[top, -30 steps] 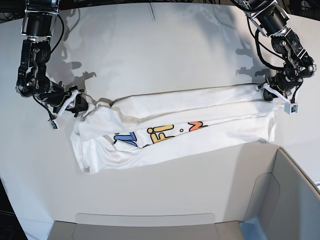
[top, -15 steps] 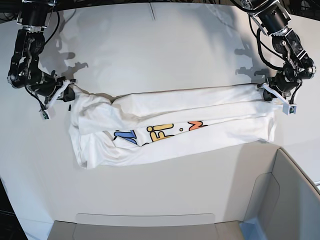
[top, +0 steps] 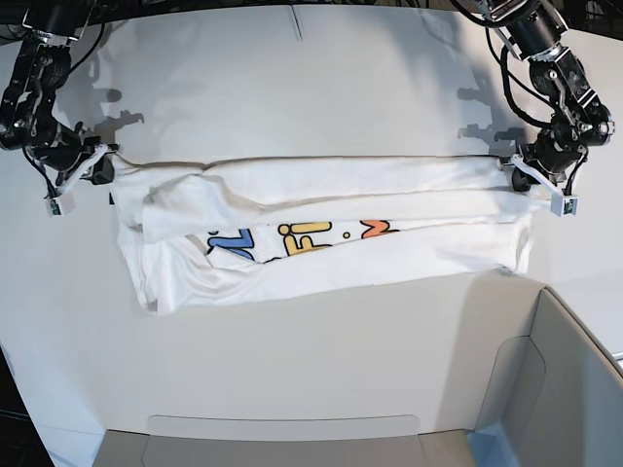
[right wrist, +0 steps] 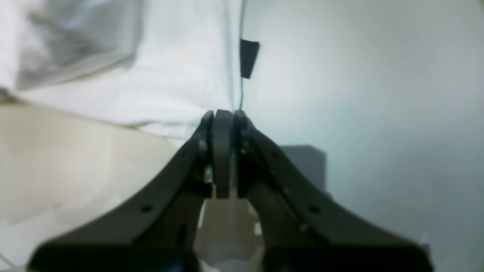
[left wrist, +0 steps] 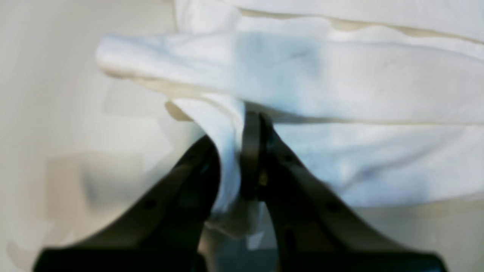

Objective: Layout the t-shirt on the table in an organized manner, then fold the t-shirt properly
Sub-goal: 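Drag the folded shirt toward the robot base with both grippers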

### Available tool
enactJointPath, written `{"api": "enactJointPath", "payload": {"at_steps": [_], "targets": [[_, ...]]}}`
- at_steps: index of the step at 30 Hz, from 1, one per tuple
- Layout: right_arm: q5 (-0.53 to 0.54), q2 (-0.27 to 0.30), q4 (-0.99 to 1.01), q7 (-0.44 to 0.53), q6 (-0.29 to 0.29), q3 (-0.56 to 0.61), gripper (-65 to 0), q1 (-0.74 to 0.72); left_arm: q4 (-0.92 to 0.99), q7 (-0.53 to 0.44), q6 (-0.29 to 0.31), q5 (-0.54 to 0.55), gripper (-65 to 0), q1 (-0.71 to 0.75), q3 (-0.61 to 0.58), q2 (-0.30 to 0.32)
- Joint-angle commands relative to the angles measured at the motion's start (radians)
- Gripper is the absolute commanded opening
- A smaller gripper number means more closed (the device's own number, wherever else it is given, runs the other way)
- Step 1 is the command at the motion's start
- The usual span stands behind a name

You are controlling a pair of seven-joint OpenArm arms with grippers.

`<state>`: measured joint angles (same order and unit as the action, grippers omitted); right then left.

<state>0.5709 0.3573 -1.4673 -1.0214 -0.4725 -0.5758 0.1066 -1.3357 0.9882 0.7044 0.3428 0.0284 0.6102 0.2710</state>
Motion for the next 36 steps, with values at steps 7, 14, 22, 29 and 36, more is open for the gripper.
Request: {"api": "enactJointPath", "payload": {"at_steps": [7, 14, 22, 29, 36], "targets": [[0.008, 0.041, -0.046, -0.041, -0.010, -0.033, -65.0, 0.034, -0.118, 0.113, -0.006, -0.078, -65.0, 0.124, -0.003, 0.001], [0.008, 0.041, -0.068, -0.047, -0.012, -0.117, -65.0, 0.101, -0.129, 0.113, -0.006, -0.078, -65.0, 0.187, -0.003, 0.020], [0.010, 0.021, -0.157, -0.047, -0.012, -0.129, -65.0, 0.239, -0.129, 0.123, -0.006, -0.078, -64.6, 0.210, -0.003, 0.021], [0.010, -0.011, -0.212, -0.047, -0.012, -0.129, -65.0, 0.270, -0.129, 0.114, -0.006, -0.078, -44.0, 0.230, 0.001, 0.020], [0.010, -0.020, -0.287, -0.047, -0.012, -0.126, -65.0, 0.244, -0.130, 0.114, -0.006, -0.078, -43.1, 0.224, 0.004, 0.020]]}}
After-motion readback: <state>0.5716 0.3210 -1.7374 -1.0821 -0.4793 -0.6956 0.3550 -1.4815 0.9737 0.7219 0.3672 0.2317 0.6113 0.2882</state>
